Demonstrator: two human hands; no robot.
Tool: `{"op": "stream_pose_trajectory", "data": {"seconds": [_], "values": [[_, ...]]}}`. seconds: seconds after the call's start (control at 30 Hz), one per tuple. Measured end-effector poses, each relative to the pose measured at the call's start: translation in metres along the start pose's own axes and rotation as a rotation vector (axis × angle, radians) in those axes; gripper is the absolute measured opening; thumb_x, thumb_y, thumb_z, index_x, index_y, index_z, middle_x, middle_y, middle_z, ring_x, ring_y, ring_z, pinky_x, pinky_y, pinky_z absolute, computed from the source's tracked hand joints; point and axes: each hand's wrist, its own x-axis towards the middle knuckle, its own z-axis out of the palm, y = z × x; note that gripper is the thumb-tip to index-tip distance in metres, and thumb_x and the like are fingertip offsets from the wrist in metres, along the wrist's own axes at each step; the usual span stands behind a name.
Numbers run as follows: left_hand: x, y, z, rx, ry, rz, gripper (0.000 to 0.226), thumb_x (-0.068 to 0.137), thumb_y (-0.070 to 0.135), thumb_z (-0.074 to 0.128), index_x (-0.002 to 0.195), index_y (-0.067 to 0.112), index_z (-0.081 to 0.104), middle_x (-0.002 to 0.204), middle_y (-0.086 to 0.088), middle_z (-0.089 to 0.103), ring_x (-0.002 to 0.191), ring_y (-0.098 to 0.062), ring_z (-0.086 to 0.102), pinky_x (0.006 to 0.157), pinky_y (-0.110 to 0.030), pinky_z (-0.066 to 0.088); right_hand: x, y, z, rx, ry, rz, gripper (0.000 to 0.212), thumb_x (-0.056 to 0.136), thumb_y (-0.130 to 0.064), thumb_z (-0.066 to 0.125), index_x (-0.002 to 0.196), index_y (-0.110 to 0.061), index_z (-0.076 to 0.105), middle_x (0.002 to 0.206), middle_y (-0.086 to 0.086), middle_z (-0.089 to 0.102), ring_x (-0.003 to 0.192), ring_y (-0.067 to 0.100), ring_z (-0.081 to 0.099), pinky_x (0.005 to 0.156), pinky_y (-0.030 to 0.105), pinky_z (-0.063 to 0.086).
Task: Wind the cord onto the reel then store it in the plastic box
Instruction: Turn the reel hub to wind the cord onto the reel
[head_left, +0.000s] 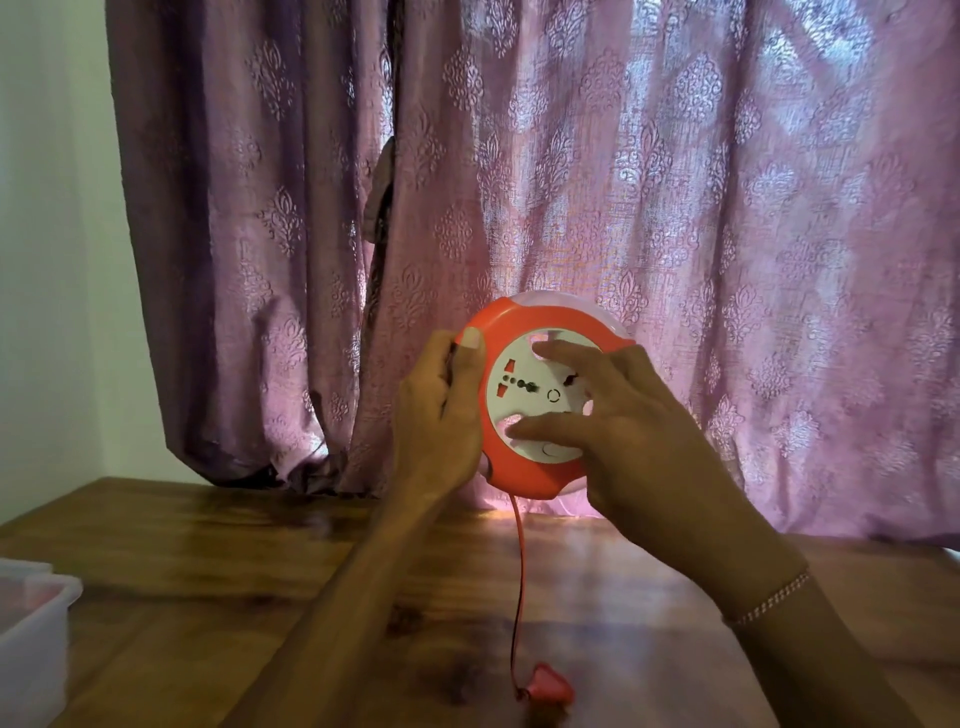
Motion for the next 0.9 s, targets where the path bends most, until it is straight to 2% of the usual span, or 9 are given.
{"op": "stream_pose_trajectory", "data": {"seconds": [0.07, 0.17, 0.27, 0.4, 0.47, 0.7, 0.77, 0.83, 0.9], "values": [[0.0, 0.001, 0.0, 0.015, -0.005, 0.02, 0.045, 0.097, 0.063, 0.039, 0.092, 0.022, 0.057, 0.085, -0.011, 0.072, 0.081, -0.033, 0.071, 0.071, -0.058, 0.058, 0.0, -0.003, 0.004, -0.056, -0.016, 0.026, 0.068, 0.062, 0.007, 0.06, 0.111, -0.038, 0.074, 0.145, 0.008, 0.052, 0.109, 0.031, 0.045, 0.086, 0.048, 0.051], [-0.002, 0.001, 0.001, 0.037, -0.018, 0.03, 0.043, 0.098, 0.06, 0.04, 0.091, 0.022, 0.057, 0.082, -0.006, 0.071, 0.079, -0.028, 0.072, 0.069, -0.058, 0.058, 0.0, -0.008, 0.0, -0.12, -0.011, 0.053, 0.054, 0.074, -0.014, 0.045, 0.109, -0.042, 0.074, 0.136, 0.009, 0.058, 0.105, 0.035, 0.049, 0.078, 0.044, 0.044], [-0.002, 0.001, 0.001, 0.047, -0.019, 0.039, 0.041, 0.099, 0.058, 0.039, 0.089, 0.021, 0.057, 0.08, -0.005, 0.07, 0.078, -0.028, 0.07, 0.07, -0.057, 0.057, 0.0, -0.01, -0.002, -0.165, -0.024, 0.106, 0.058, 0.079, -0.022, 0.032, 0.117, -0.048, 0.068, 0.13, 0.01, 0.057, 0.103, 0.037, 0.051, 0.073, 0.043, 0.043], [-0.003, 0.002, 0.002, 0.048, -0.018, 0.044, 0.046, 0.098, 0.06, 0.038, 0.088, 0.019, 0.056, 0.078, -0.008, 0.069, 0.075, -0.03, 0.07, 0.067, -0.057, 0.056, 0.0, -0.015, -0.001, -0.126, 0.015, 0.207, 0.06, 0.078, -0.025, 0.051, 0.133, -0.048, 0.055, 0.108, 0.011, 0.054, 0.094, 0.032, 0.051, 0.072, 0.041, 0.046], [-0.004, 0.002, 0.002, 0.061, -0.028, 0.048, 0.048, 0.098, 0.06, 0.038, 0.09, 0.016, 0.058, 0.077, -0.006, 0.07, 0.073, -0.027, 0.07, 0.066, -0.057, 0.057, -0.002, -0.016, -0.001, -0.106, 0.036, 0.267, 0.061, 0.076, -0.035, 0.06, 0.135, -0.047, 0.053, 0.098, 0.008, 0.054, 0.088, 0.03, 0.052, 0.071, 0.039, 0.044], [-0.002, 0.003, 0.001, -0.013, -0.001, 0.041, 0.053, 0.097, 0.06, 0.041, 0.089, 0.012, 0.06, 0.079, -0.015, 0.067, 0.076, -0.037, 0.064, 0.07, -0.057, 0.053, 0.004, -0.02, 0.001, -0.085, 0.102, 0.365, 0.061, 0.083, -0.069, 0.052, 0.136, -0.039, 0.056, 0.094, 0.007, 0.064, 0.09, 0.03, 0.061, 0.074, 0.039, 0.043], [-0.002, 0.004, 0.001, -0.019, 0.001, 0.045, 0.053, 0.097, 0.06, 0.04, 0.089, 0.011, 0.059, 0.078, -0.014, 0.067, 0.073, -0.034, 0.064, 0.069, -0.057, 0.053, 0.005, -0.018, -0.001, -0.043, 0.126, 0.343, 0.056, 0.088, -0.066, 0.05, 0.135, -0.037, 0.059, 0.089, 0.003, 0.058, 0.087, 0.027, 0.057, 0.074, 0.038, 0.042], [-0.002, 0.005, 0.001, -0.019, 0.009, 0.043, 0.05, 0.097, 0.06, 0.04, 0.089, 0.014, 0.058, 0.078, -0.013, 0.068, 0.074, -0.033, 0.066, 0.069, -0.057, 0.054, 0.004, -0.014, -0.004, 0.033, 0.207, 0.262, 0.041, 0.094, -0.048, 0.057, 0.128, -0.029, 0.066, 0.086, 0.0, 0.048, 0.083, 0.025, 0.052, 0.07, 0.038, 0.045], [-0.001, 0.004, 0.001, -0.01, 0.004, 0.041, 0.046, 0.098, 0.061, 0.039, 0.089, 0.019, 0.057, 0.08, -0.012, 0.069, 0.077, -0.036, 0.067, 0.07, -0.059, 0.055, 0.002, -0.008, -0.008, 0.076, 0.229, 0.158, 0.028, 0.093, -0.026, 0.057, 0.115, -0.021, 0.073, 0.094, 0.003, 0.052, 0.088, 0.025, 0.051, 0.07, 0.037, 0.047]]}}
